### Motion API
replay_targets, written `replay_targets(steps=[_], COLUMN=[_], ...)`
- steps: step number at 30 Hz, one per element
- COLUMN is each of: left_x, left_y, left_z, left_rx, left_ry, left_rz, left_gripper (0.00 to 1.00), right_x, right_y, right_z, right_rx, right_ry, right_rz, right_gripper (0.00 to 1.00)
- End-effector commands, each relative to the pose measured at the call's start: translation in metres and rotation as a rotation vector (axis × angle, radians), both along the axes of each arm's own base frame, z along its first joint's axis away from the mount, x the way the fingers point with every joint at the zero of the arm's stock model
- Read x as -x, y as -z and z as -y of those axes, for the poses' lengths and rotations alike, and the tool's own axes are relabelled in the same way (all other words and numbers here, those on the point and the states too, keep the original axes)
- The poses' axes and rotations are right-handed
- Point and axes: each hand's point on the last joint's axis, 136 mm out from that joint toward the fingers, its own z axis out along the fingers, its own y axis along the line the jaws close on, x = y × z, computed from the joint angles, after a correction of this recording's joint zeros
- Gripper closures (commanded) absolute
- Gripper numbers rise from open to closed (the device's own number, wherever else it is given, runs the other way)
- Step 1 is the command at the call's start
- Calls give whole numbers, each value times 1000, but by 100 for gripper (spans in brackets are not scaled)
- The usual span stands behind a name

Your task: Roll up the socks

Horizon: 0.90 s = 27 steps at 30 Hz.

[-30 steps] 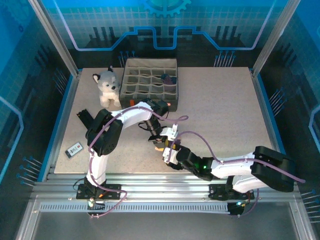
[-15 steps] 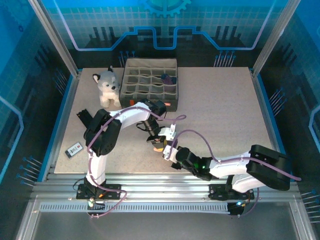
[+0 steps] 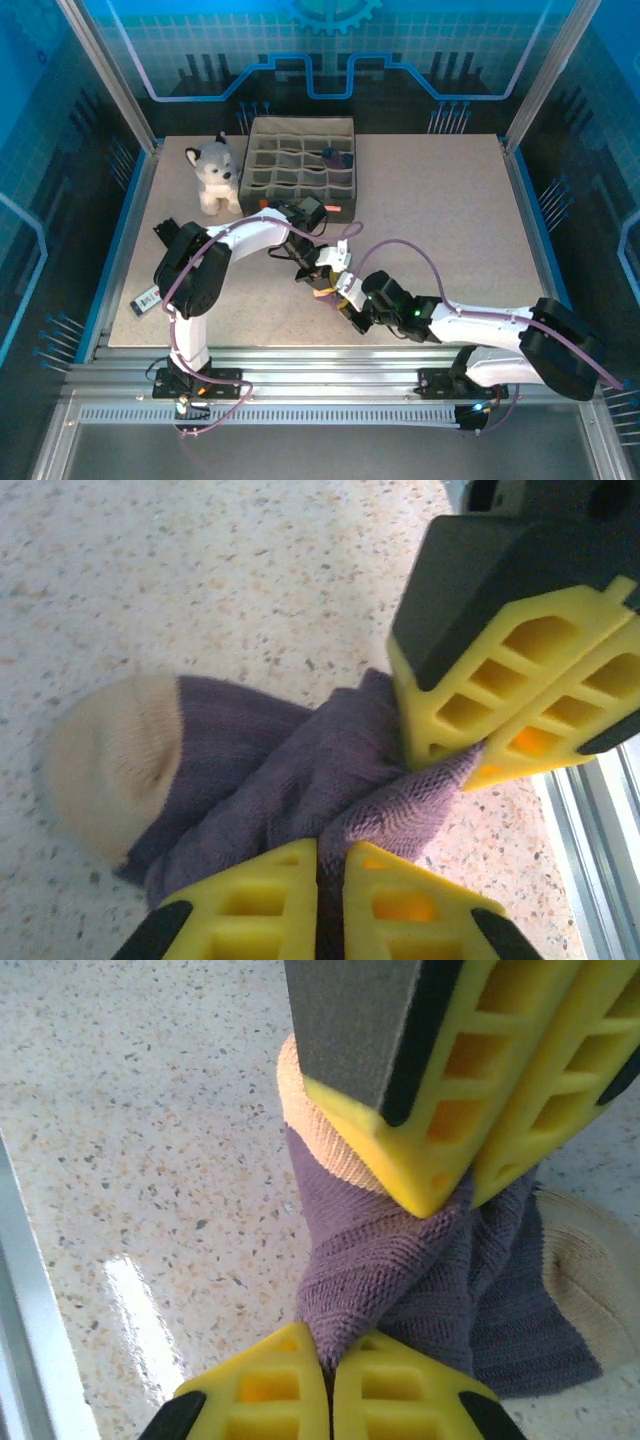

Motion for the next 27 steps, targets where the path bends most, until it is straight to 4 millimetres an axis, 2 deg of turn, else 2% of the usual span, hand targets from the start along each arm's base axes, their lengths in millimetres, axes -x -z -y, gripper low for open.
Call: replay_targets(steps=[1,9,16,21,25,27], left_x=[18,6,6,14,7,6], left_y=[0,-16,-18,-14,-13,-16], left_z=[-8,-14,-25,-33,-25,-20], left_rx=[-18,37,65,127,132,147], left_ry=[106,58,42,69,78,94], left_rz=[65,174,326,538,676,697], left_gripper=[86,84,83,68,52,49], right_x=[-5,-10,-17,-17,-16,-15], right_y=[23,46,54,53,51,50], right_z=[25,27,32,32,28,26], right_rx=[28,45,39,41,30,23], right_ry=[206,299,365,361,336,318], right_rz=[-284,-551,-657,-677,-681,-680], right_gripper=[100,100,100,100,100,100])
